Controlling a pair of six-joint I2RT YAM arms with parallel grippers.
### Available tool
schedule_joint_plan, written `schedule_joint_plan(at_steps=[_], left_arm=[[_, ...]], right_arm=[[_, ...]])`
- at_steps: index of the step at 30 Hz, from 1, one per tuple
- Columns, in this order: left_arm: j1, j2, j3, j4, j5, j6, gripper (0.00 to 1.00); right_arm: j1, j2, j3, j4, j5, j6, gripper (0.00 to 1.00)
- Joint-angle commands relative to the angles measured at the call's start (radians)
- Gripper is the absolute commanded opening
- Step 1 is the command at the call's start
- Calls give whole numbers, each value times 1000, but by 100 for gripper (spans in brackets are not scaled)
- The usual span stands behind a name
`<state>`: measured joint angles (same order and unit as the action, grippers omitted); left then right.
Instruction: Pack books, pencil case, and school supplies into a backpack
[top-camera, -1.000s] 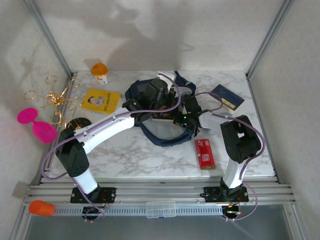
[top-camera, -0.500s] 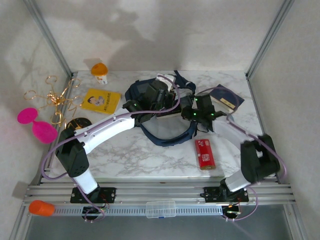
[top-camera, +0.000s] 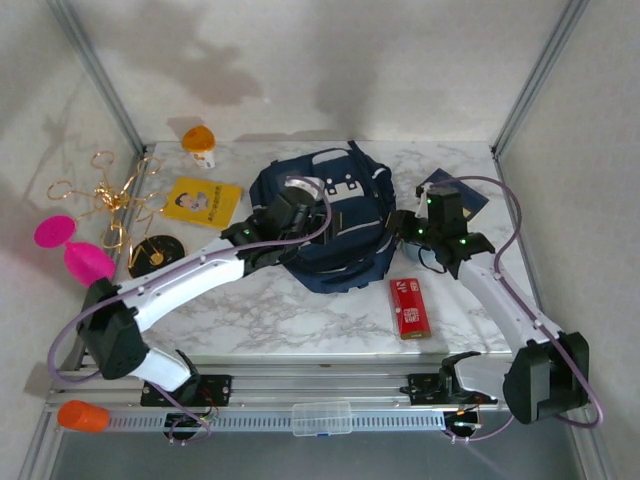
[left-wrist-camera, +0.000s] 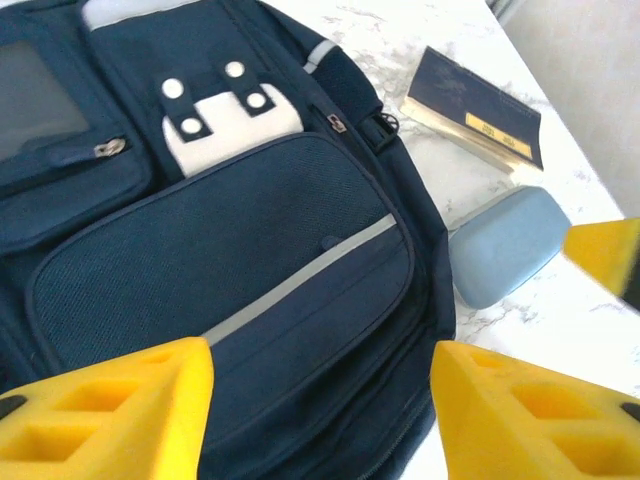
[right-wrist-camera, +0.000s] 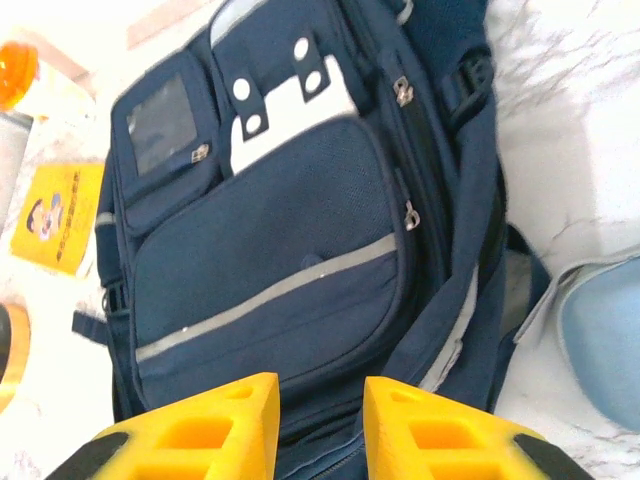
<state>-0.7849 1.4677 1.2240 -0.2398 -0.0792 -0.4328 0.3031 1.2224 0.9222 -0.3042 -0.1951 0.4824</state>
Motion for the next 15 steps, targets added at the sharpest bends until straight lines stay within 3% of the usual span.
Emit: schedule_joint_plan(at_steps=[1,7,15], left_arm=[[51,-46,-54,-49,-67,-133,61],[191,-86,-203,3,-5,-307,65],[310,6,-256,33,-76,-434,73]], right_arm=[[32,54,51,-2,-90,-9,30],[128,180,139,-10,-52,-2,38],[209,307,203,41,-75,32,44]])
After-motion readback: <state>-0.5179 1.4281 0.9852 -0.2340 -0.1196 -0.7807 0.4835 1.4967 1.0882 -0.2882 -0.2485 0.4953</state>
